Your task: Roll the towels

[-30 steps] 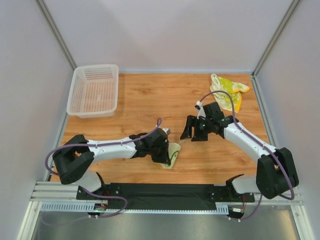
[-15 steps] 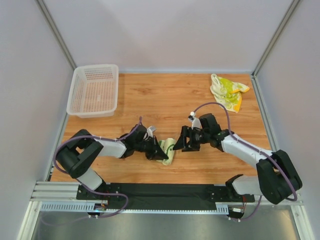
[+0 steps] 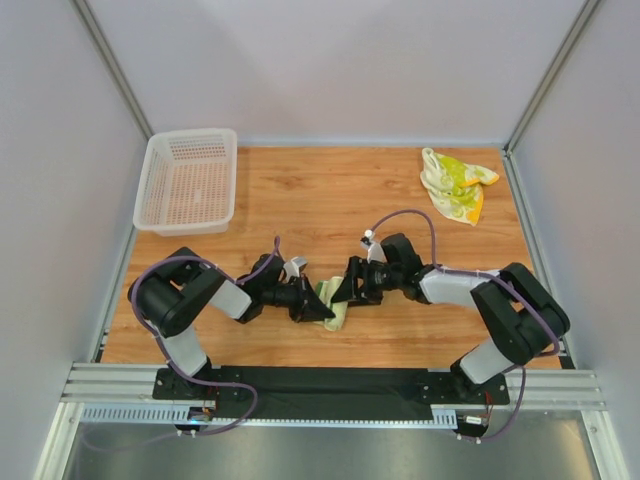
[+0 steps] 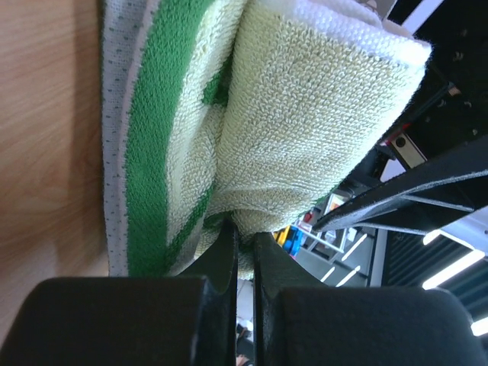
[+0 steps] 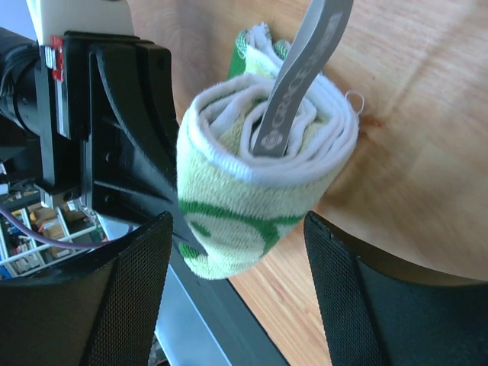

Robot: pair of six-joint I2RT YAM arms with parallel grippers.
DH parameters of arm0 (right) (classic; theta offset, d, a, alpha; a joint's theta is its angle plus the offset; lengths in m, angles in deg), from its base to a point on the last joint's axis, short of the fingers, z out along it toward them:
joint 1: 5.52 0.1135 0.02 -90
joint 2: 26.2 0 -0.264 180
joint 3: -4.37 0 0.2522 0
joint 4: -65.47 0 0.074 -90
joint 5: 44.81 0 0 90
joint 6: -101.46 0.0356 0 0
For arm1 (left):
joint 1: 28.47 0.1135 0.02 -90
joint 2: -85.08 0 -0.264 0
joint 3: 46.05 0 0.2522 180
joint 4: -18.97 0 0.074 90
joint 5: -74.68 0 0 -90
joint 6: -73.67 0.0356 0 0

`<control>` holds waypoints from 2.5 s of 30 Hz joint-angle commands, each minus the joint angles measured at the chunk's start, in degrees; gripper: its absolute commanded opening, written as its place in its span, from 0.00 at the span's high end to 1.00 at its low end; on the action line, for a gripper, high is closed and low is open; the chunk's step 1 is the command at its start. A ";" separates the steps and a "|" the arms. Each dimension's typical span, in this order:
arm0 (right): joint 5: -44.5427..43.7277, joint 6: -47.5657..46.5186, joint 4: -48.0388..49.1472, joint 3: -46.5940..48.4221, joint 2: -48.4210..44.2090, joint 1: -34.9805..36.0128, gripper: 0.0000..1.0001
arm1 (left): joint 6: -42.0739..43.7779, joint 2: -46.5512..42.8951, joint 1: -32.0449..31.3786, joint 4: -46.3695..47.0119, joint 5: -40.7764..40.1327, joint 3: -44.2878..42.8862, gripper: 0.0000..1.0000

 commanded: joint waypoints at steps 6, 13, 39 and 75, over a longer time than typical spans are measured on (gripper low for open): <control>2.32 2.57 13.75 1.41 6.88 1.89 0.30 | 0.43 1.04 0.56 1.66 0.27 1.65 1.00; 3.11 4.24 18.76 2.21 11.81 2.95 0.32 | 0.96 1.22 0.47 1.58 0.53 1.91 1.00; 0.48 3.37 16.59 2.47 14.10 5.41 0.85 | 6.13 -3.34 0.47 -8.86 -2.35 0.07 0.96; -18.51 -0.42 -21.57 10.38 1.35 11.12 0.90 | 20.47 2.72 -34.33 -83.08 -66.97 -40.29 0.71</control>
